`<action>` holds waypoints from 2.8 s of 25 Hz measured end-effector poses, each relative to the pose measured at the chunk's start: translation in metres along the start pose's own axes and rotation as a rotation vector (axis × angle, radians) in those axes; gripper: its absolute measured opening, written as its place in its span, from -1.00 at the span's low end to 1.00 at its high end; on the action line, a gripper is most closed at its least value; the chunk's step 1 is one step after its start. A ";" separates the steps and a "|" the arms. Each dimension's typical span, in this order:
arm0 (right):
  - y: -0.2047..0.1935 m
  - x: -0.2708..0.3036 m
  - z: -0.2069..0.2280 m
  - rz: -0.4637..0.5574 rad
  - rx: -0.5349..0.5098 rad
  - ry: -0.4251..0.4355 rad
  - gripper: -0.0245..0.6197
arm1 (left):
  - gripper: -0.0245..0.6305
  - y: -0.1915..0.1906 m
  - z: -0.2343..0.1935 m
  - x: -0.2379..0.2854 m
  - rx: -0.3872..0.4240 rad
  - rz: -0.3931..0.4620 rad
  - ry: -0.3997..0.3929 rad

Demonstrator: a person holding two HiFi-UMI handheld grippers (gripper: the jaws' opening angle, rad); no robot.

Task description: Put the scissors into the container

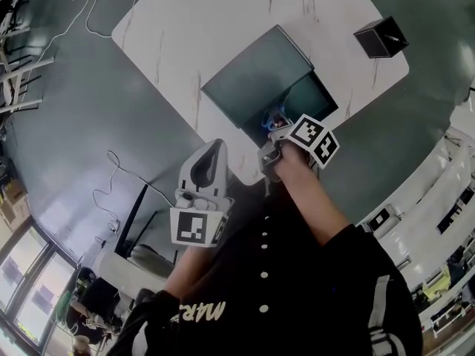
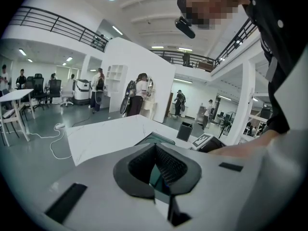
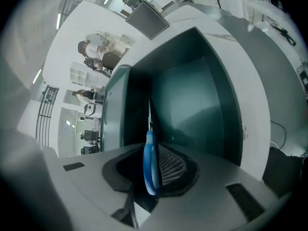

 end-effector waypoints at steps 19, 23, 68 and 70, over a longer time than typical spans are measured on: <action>0.008 -0.026 -0.011 0.032 -0.125 -0.087 -0.16 | -0.85 0.006 0.011 0.004 -0.019 0.060 -0.069; 0.011 -0.037 -0.003 0.039 -0.096 -0.079 -0.26 | -0.85 0.007 0.014 0.004 -0.027 0.057 -0.080; 0.050 -0.351 -0.118 0.770 -1.344 0.769 -0.89 | -0.85 0.117 0.084 -0.113 0.175 0.421 0.038; 0.052 -0.358 -0.120 0.814 -1.340 0.761 -0.89 | -0.85 0.118 0.084 -0.115 0.180 0.425 0.036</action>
Point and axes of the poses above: the fingertips, and each gripper's own axes: x forward along the fingers, z to its right, y out of its top, the point moved 7 cm from there along -x, backward along the fingers, and after that the axes turned 4 degrees about z, right-handed, at the moved point
